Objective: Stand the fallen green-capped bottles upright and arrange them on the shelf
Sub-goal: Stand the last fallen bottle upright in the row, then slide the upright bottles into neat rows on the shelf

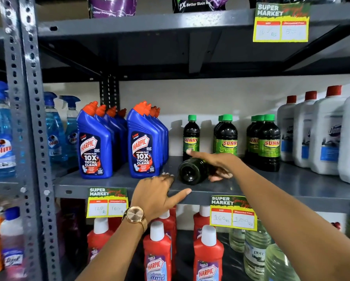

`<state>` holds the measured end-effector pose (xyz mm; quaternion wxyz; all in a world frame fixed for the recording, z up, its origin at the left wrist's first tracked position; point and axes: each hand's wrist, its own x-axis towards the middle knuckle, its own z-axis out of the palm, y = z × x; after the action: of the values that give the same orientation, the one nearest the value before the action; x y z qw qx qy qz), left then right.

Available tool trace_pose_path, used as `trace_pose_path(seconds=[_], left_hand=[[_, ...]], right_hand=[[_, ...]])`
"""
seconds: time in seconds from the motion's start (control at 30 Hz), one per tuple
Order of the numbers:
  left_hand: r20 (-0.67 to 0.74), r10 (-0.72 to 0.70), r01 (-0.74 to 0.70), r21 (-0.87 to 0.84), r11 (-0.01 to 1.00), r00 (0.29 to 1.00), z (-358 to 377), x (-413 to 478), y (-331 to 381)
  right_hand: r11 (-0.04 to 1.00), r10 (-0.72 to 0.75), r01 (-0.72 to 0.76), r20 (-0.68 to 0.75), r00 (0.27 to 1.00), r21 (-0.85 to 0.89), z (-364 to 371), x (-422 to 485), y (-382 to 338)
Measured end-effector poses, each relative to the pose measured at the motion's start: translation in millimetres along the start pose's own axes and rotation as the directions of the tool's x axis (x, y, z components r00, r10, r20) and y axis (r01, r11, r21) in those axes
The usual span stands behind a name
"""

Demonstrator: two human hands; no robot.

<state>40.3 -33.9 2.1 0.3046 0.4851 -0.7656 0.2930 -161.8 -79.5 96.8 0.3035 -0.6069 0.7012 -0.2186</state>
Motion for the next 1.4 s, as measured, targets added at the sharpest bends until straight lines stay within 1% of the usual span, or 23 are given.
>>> trace_pose_path(seconds=[0.03,0.1,0.17,0.23,0.3,0.33,0.37,0.43,0.47,0.5,0.53,0.6,0.67,0.73,0.8,0.87,0.93,1.03,1.1,1.17,1.23,1.33,1.4], left_hand=[[-0.007,-0.003,0.003,-0.002,1.000,1.000,-0.9,-0.8,0.1],[-0.007,-0.005,0.005,0.001,1.000,1.000,-2.0,-1.9,0.3],[-0.011,-0.014,0.014,-0.006,1.000,1.000,-1.1,-2.1,1.0],[-0.024,-0.026,0.025,-0.018,1.000,0.999,1.7,-2.5,0.6],[-0.037,-0.032,0.031,-0.030,0.999,0.999,3.0,-1.7,1.0],[-0.038,-0.035,0.034,-0.035,0.999,0.999,3.2,-1.5,0.8],[-0.042,-0.038,0.036,-0.036,0.999,0.998,3.5,-1.3,0.4],[-0.052,-0.043,0.041,-0.035,0.999,0.998,3.0,-1.4,1.0],[-0.055,-0.046,0.044,-0.032,0.999,0.997,1.9,-1.2,1.5],[-0.054,-0.051,0.049,-0.032,0.998,0.997,1.2,-1.9,2.3],[-0.051,-0.055,0.053,-0.034,0.998,0.997,0.6,-2.1,2.8],[-0.041,-0.059,0.058,-0.040,0.998,0.997,-0.4,-2.4,3.5],[-0.038,-0.060,0.059,-0.046,0.997,0.997,-0.5,-2.4,3.5],[-0.040,-0.066,0.064,-0.052,0.997,0.997,-0.4,-2.9,3.5],[-0.047,-0.065,0.063,-0.053,0.997,0.997,0.6,-3.8,3.0],[-0.054,-0.064,0.061,-0.051,0.997,0.996,2.5,-4.4,3.1],[-0.079,-0.064,0.061,-0.044,0.997,0.995,4.2,-4.4,2.4],[-0.115,-0.057,0.053,-0.034,0.998,0.992,5.6,-3.4,1.8],[-0.138,-0.056,0.055,-0.013,0.998,0.989,6.4,-3.0,1.7],[-0.137,-0.060,0.061,-0.003,0.998,0.989,6.9,-2.8,2.0],[-0.145,-0.060,0.061,0.001,0.998,0.988,7.3,-2.5,2.7],[-0.150,-0.062,0.063,0.001,0.998,0.987,5.1,-2.1,3.9],[-0.138,-0.070,0.069,-0.010,0.998,0.988,3.5,-2.5,5.1]], right_hand=[[1.000,0.021,-0.021,0.021,1.000,0.012,0.8,0.9,-4.4],[0.991,0.046,-0.054,0.064,0.997,0.126,5.5,2.3,-6.7],[0.968,0.031,-0.040,0.041,0.999,0.247,11.3,2.2,-1.3],[0.929,-0.038,0.046,-0.029,0.999,0.367,15.2,3.9,8.1],[0.863,-0.148,0.168,-0.080,0.986,0.477,15.8,4.1,15.3],[0.826,-0.203,0.241,-0.130,0.970,0.510,15.2,4.0,16.8],[0.797,-0.249,0.326,-0.215,0.944,0.508,14.3,3.7,15.9],[0.792,-0.312,0.475,-0.415,0.855,0.383,12.4,5.6,11.0],[0.797,-0.334,0.518,-0.488,0.807,0.311,11.5,6.5,6.6],[0.800,-0.340,0.535,-0.529,0.778,0.271,12.3,7.4,2.2],[0.805,-0.336,0.536,-0.550,0.765,0.254,13.0,10.8,-1.5],[0.843,-0.314,0.494,-0.551,0.773,0.213,15.9,19.7,-5.6],[0.899,-0.273,0.412,-0.548,0.791,0.146,19.2,29.0,-6.5],[0.909,-0.229,0.378,-0.546,0.806,0.177,23.9,36.2,-7.5],[0.874,-0.190,0.386,-0.522,0.831,0.297,30.1,40.6,-9.0],[0.800,-0.194,0.419,-0.475,0.858,0.430,35.6,43.1,-9.4],[0.762,-0.222,0.456,-0.475,0.852,0.461,37.1,44.5,-8.1],[0.809,-0.248,0.469,-0.519,0.818,0.353,35.3,44.6,-2.7],[0.848,-0.282,0.476,-0.562,0.777,0.233,35.5,47.3,0.8],[0.863,-0.324,0.487,-0.595,0.735,0.132,37.8,50.9,2.2],[0.856,-0.337,0.499,-0.584,0.738,0.136,39.9,51.9,0.6],[0.819,-0.315,0.510,-0.536,0.784,0.264,40.6,52.8,-0.1],[0.839,-0.316,0.494,-0.534,0.784,0.229,39.0,53.4,3.3]])
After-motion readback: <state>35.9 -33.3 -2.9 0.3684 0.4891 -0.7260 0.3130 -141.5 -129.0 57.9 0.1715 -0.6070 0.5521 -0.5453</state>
